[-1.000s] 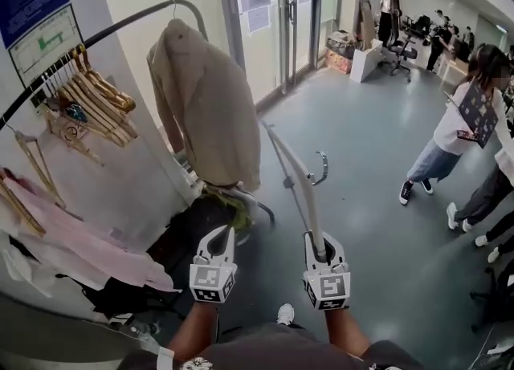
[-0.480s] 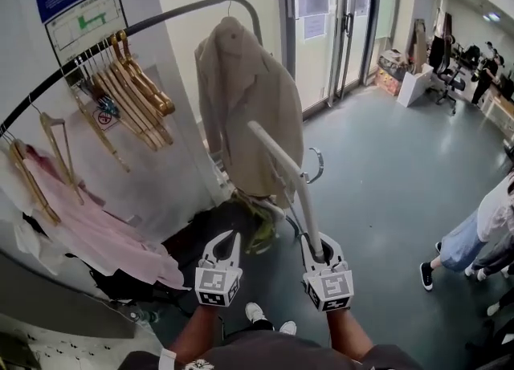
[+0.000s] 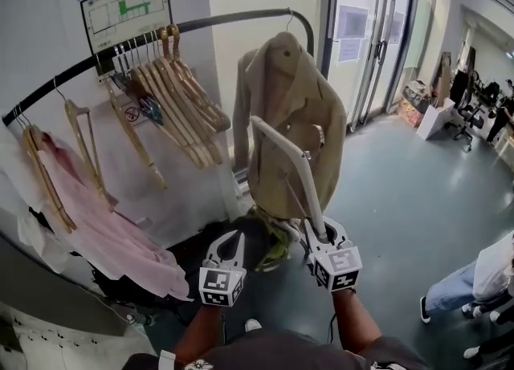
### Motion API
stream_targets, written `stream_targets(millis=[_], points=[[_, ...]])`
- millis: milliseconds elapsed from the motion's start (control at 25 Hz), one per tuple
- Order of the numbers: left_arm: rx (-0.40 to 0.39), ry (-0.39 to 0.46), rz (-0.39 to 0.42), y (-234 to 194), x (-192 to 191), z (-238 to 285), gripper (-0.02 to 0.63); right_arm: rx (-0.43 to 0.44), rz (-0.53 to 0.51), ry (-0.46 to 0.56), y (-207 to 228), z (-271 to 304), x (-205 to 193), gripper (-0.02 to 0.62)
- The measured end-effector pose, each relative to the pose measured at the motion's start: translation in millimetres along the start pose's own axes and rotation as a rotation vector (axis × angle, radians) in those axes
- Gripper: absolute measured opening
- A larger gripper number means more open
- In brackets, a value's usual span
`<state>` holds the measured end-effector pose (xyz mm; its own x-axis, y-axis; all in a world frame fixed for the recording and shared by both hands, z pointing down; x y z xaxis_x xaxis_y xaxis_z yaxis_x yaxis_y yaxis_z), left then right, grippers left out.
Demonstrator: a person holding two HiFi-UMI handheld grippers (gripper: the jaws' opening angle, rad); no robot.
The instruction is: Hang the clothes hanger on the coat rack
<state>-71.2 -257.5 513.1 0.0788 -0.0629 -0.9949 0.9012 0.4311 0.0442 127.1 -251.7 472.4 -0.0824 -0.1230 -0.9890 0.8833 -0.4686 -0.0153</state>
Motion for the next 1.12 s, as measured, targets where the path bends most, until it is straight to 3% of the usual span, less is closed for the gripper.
stream_targets(millis=[440,800,1120], points=[[0.149,0.008,0.001,-54.1,8.5,13.2,0.009,0.112,-0.065,0.021,46.5,109.1,79.0,0.060],[0.244,0.012,-0.039,-53.9,4.7,11.4,0.009,0.255,-0.090,0.018,63.5,173.9,158.7,0.060],[0.310,0.045,-0.050,-55.0,19.4,-11.1,0.009,0.285,-0.088,0.008,75.9,221.0,216.1,0.060]])
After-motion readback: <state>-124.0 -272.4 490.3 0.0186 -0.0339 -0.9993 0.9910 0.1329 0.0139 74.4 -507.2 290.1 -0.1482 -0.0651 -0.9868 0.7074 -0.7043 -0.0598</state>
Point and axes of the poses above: the fingertips, and each gripper's own axes: z forward along the fingers, y to its right, x out of its top, the point moved 3 cm from there along -z, backward along the fingers, and after that the axes turned 9 degrees about x, right-handed, at the moved point
